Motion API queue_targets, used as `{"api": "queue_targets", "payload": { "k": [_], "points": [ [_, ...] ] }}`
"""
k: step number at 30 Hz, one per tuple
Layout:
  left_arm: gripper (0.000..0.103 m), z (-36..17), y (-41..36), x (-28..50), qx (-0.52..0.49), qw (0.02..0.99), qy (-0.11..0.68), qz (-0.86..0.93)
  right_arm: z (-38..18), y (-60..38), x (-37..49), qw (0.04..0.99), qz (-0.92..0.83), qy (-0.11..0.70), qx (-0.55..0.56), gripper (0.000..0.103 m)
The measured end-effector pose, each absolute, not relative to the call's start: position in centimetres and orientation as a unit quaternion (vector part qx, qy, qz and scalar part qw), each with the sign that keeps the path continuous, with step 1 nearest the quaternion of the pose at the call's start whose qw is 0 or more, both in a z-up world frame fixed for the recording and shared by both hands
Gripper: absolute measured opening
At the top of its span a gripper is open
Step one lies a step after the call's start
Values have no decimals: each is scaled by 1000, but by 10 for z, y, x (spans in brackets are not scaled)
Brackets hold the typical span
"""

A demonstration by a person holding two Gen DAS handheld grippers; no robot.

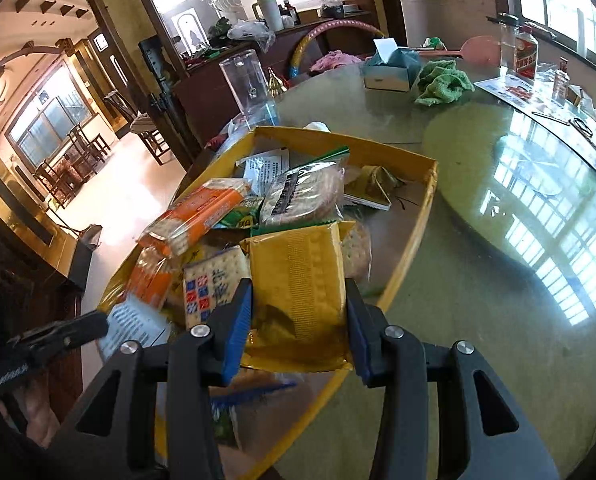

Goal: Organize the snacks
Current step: 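Carry the gold pack and white sachet over the tray and open both tools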

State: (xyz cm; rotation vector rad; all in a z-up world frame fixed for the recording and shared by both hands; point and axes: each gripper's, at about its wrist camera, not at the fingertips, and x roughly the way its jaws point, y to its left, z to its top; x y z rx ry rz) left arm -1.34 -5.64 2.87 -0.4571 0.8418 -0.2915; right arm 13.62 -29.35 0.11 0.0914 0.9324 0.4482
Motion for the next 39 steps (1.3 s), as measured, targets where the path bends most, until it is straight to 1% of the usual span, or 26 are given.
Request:
{"api": "queue_targets", "payload": {
  "k": [12, 21, 23, 24, 25, 28, 29, 30, 32, 34, 35, 37, 39],
  "points": [
    [0, 23, -85, -12, -193, 870, 420, -171, -8, -280, 151, 865, 207, 456, 36, 45],
    [4, 22, -86, -17, -182, 873, 423, -161, -13, -282, 158, 862, 206, 460, 46, 47],
    [13, 22, -86, -17, -179, 873, 426, -155, -12, -283, 157, 863, 206, 460, 48, 48],
    [21, 22, -87, -17, -176, 874, 426, -151, -12, -284, 157, 862, 206, 460, 52, 51],
    [23, 22, -86, -17, -175, 876, 424, -148, -12, -284, 156, 862, 208, 458, 54, 52],
    [26, 22, -84, -18, -179, 876, 424, -145, -7, -286, 152, 865, 209, 452, 57, 58],
    [26, 23, -84, -18, -179, 876, 424, -145, -6, -286, 151, 866, 211, 450, 58, 59],
    [28, 23, -84, -19, -179, 877, 423, -142, -3, -286, 148, 867, 213, 447, 59, 59],
    [38, 24, -84, -21, -177, 879, 420, -137, 0, -287, 145, 868, 213, 444, 60, 60],
    [53, 27, -84, -25, -171, 888, 409, -121, 4, -288, 141, 871, 212, 439, 63, 63],
    [57, 28, -84, -27, -168, 891, 405, -116, 6, -289, 138, 872, 211, 436, 67, 66],
    [74, 30, -86, -30, -160, 896, 401, -105, 9, -292, 131, 875, 209, 430, 73, 70],
    [77, 30, -90, -32, -151, 899, 399, -97, 11, -294, 120, 878, 207, 425, 81, 71]
  ]
}}
